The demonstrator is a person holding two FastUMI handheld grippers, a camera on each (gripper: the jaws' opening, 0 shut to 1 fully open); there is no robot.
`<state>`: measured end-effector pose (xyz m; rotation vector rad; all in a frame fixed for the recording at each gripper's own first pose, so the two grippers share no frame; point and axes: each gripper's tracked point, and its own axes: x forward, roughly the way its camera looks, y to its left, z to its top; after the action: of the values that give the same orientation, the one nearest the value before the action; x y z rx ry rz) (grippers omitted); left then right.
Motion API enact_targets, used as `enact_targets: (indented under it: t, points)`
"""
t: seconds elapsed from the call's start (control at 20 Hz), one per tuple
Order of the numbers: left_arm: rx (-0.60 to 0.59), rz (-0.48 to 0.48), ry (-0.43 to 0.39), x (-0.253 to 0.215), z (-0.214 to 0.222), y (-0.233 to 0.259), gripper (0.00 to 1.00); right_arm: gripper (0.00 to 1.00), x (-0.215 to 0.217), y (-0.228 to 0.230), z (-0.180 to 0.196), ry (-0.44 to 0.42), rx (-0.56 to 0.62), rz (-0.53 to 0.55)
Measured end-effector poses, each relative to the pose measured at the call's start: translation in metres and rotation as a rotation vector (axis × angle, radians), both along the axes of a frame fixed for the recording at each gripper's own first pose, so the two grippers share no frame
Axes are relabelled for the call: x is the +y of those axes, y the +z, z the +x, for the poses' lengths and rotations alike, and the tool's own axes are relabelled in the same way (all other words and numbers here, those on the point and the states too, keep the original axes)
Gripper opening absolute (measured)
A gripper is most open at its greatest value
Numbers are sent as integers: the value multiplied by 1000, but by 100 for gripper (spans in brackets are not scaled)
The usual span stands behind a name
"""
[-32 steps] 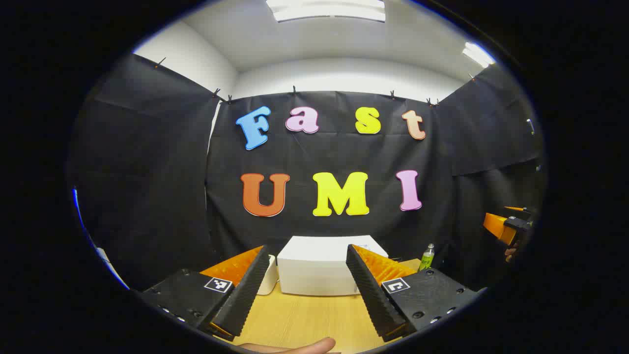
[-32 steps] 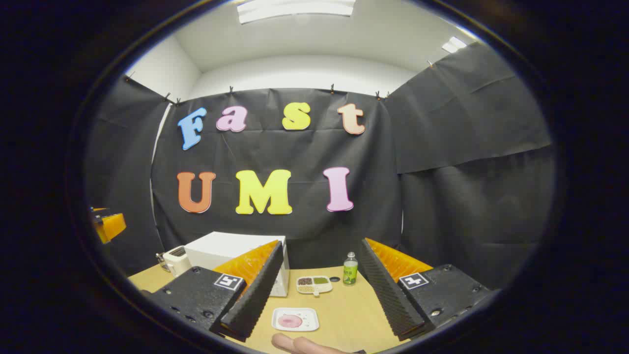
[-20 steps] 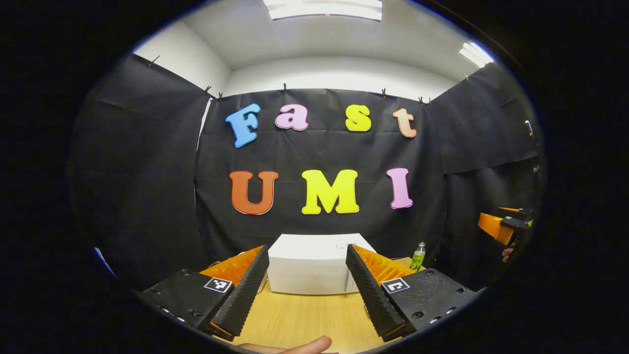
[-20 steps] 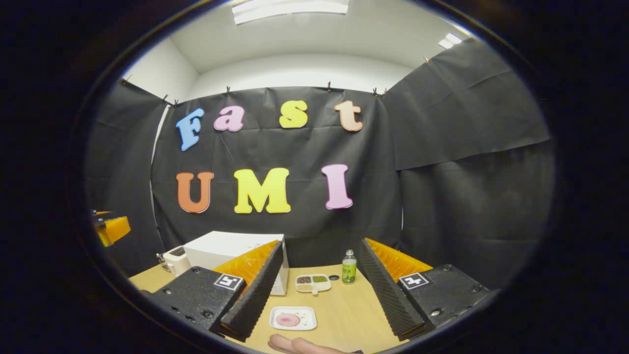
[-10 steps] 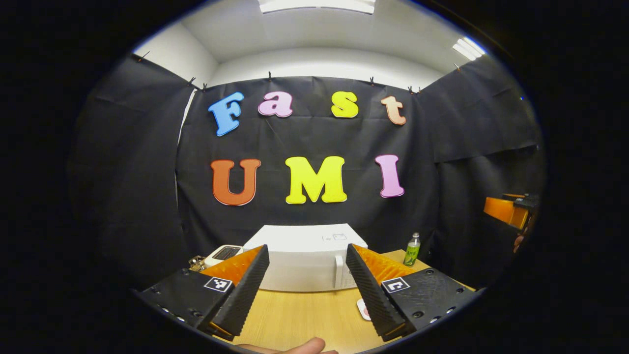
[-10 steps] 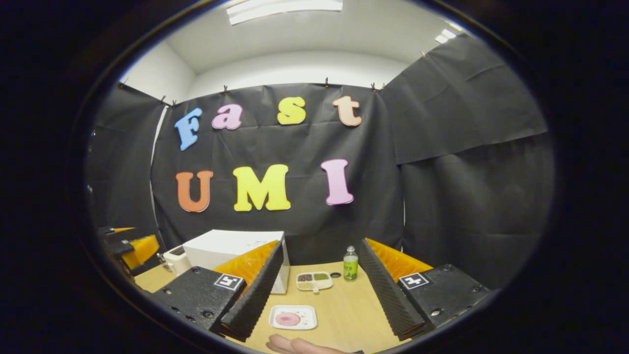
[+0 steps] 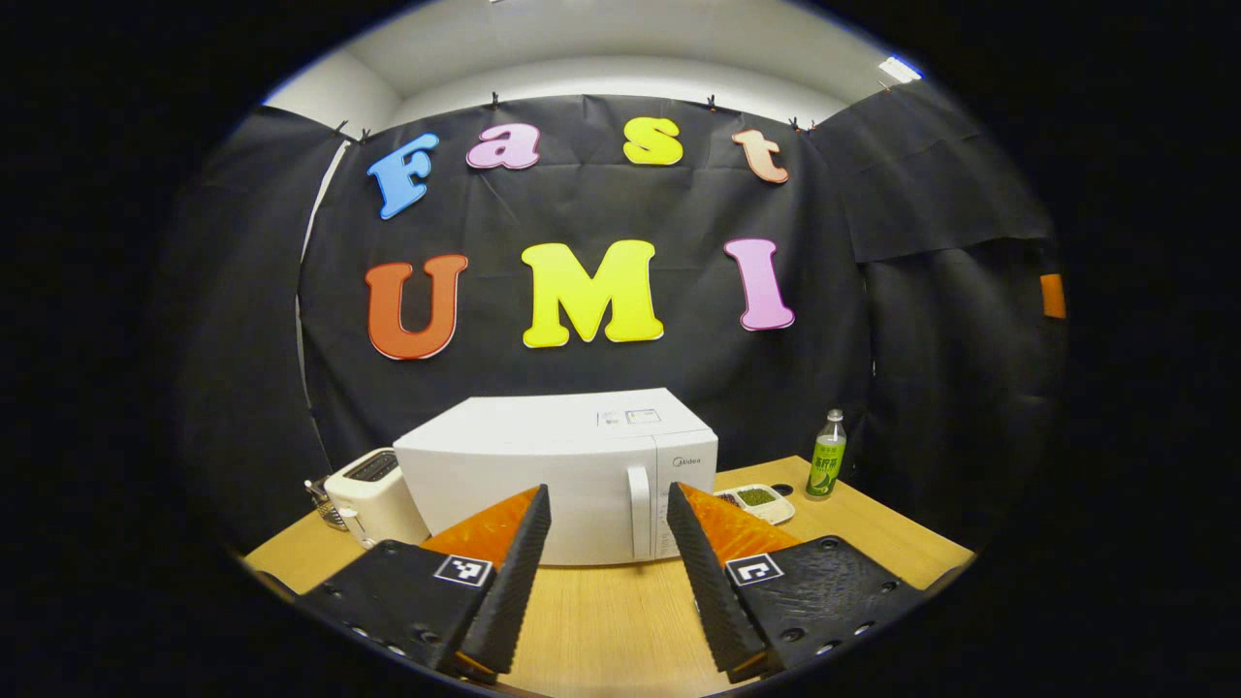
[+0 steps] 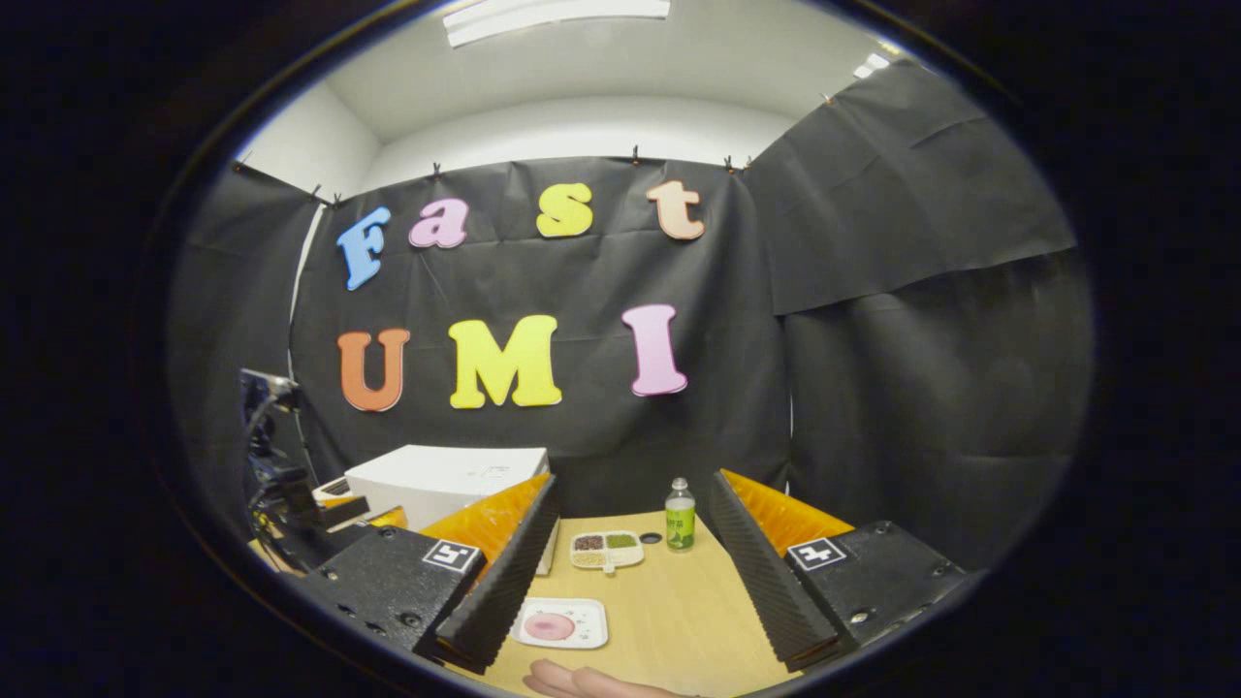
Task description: Open the microwave oven with the left hand, put the food in, and close the microwave oven.
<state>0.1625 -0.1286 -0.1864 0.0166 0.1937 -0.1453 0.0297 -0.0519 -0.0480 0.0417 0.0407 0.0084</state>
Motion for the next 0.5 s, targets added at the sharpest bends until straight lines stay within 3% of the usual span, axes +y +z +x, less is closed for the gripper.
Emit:
enact_targets:
  t: [0.1, 0.15, 0.2, 0.25, 0.3, 0.35, 0.4, 0.5]
  points:
    - [22, -4, -11, -11, 23, -26, 66, 92, -4, -4, 2, 2, 0, -5]
    - [14, 6, -15, -15, 36, -37, 59, 92, -6, -6, 3, 3, 0, -12]
    - [13, 14, -13, -18, 50, -49, 66, 100, -8, -9, 4, 3, -1, -19]
    - [26, 1, -13, -22, 63, -64, 66, 92, -10, -11, 4, 4, -2, -27]
    - [41, -19, -22, -29, 73, -76, 66, 92, -11, -14, 6, 8, 0, -33]
    - [48, -27, -19, -33, 84, -87, 66, 100, -13, -17, 7, 12, 3, -37]
    - [45, -20, -20, -34, 94, -96, 66, 92, -14, -21, 8, 16, 6, -38]
    - [20, 8, -11, -37, 115, -109, 67, 92, -17, -25, 11, 27, 1, -43]
